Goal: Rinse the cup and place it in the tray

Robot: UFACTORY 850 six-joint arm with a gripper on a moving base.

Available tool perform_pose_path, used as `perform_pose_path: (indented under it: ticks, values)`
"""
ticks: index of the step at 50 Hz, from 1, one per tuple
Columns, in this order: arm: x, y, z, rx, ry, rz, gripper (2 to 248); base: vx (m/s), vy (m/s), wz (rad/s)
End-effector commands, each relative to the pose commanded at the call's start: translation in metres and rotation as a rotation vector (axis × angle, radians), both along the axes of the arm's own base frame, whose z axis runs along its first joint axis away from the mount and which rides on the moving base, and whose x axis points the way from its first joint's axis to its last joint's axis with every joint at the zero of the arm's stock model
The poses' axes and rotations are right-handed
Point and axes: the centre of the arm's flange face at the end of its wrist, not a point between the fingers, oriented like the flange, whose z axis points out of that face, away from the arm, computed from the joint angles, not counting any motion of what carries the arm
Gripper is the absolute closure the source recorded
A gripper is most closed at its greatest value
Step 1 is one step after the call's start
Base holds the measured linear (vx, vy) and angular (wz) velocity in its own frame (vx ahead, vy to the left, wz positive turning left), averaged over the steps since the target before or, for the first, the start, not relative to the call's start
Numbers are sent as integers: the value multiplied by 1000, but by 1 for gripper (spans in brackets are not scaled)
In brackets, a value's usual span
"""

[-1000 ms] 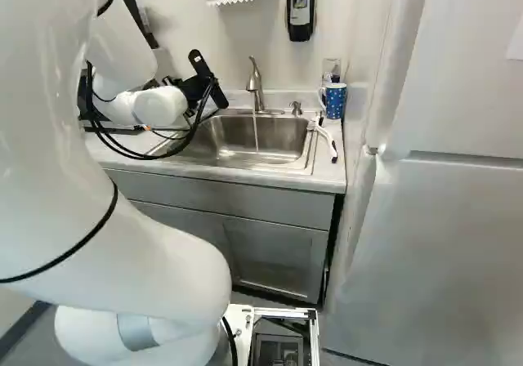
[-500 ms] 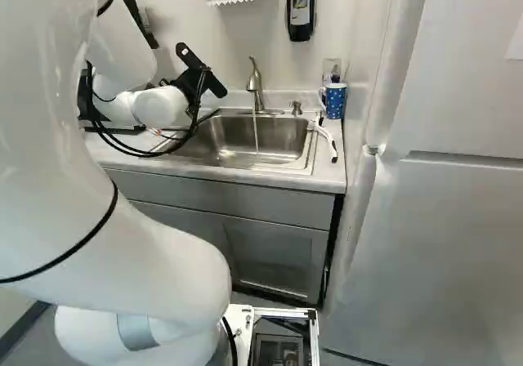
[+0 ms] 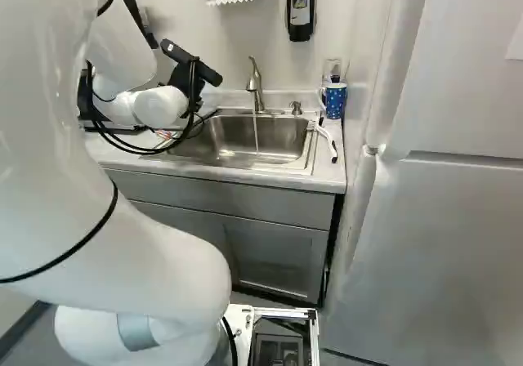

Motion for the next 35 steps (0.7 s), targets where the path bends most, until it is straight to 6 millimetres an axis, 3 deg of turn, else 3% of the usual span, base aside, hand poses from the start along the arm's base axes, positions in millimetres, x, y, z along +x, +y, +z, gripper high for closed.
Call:
perform_pose_path:
  ticks: [35]
  values:
    - [0,0,0,-347,-110,50,139,0,0,0]
